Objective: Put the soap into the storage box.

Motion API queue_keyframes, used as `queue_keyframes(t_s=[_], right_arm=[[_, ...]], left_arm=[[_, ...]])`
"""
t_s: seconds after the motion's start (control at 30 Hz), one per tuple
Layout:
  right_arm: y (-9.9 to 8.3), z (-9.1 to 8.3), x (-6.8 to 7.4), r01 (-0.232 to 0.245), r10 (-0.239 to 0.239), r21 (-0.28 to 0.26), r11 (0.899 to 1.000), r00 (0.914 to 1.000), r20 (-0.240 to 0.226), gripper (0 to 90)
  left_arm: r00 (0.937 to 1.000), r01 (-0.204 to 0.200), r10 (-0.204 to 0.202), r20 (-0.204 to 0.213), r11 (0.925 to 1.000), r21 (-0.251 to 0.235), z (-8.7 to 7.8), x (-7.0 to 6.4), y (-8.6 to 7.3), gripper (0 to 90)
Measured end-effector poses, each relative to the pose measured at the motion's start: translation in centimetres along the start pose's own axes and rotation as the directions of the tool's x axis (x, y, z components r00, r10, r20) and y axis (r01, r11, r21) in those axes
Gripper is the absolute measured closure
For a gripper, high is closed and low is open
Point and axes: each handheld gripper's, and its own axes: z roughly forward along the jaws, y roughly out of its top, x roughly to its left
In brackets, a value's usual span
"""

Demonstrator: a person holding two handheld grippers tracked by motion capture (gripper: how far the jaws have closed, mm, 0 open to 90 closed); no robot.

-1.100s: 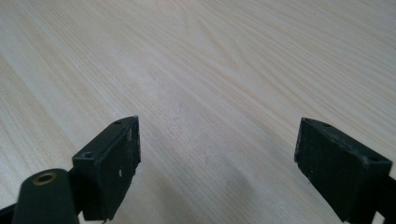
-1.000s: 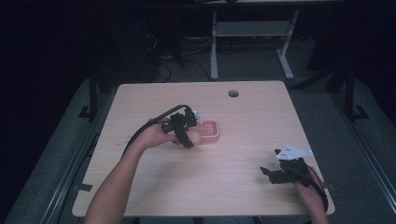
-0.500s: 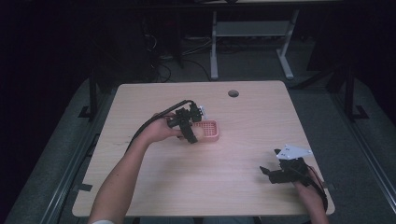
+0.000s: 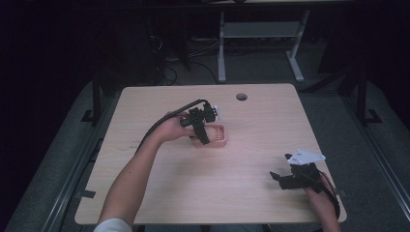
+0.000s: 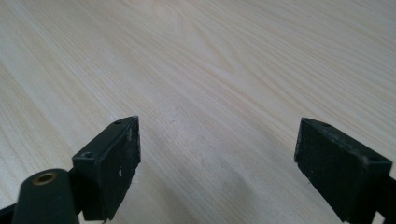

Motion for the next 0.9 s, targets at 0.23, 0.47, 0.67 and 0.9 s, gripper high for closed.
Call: queue_keyframes(t_s=[0.23,0.47,0.67,0.9], right_arm=[[0.0,0.0,-0.1,0.0,0.0,-0.004,1.0,1.0,-0.001,13.8],[0.0,-0.1,-0.2,-0.009,0.009,-0.007,1.0,1.0,-0.003,13.8],[0.0,-0.1,-0.2,-0.011,0.011,-0.008,1.0,0.9999,-0.004,13.8],[-0.1,-0.1,-0.4,-0.004,0.004,-0.006,1.0,1.0,-0.001,13.8]], left_arm=[[1.0,-0.004,0.004,-0.001,1.0,0.002,0.2,0.6,0.9,31.7],[1.0,-0.005,0.005,-0.007,1.0,-0.001,0.4,1.1,1.5,31.7],[0.9998,0.017,-0.017,0.007,0.9997,-0.017,1.2,1.7,1.9,31.7],[0.9998,0.014,-0.014,0.016,0.9999,-0.007,2.3,1.8,2.4,31.7]])
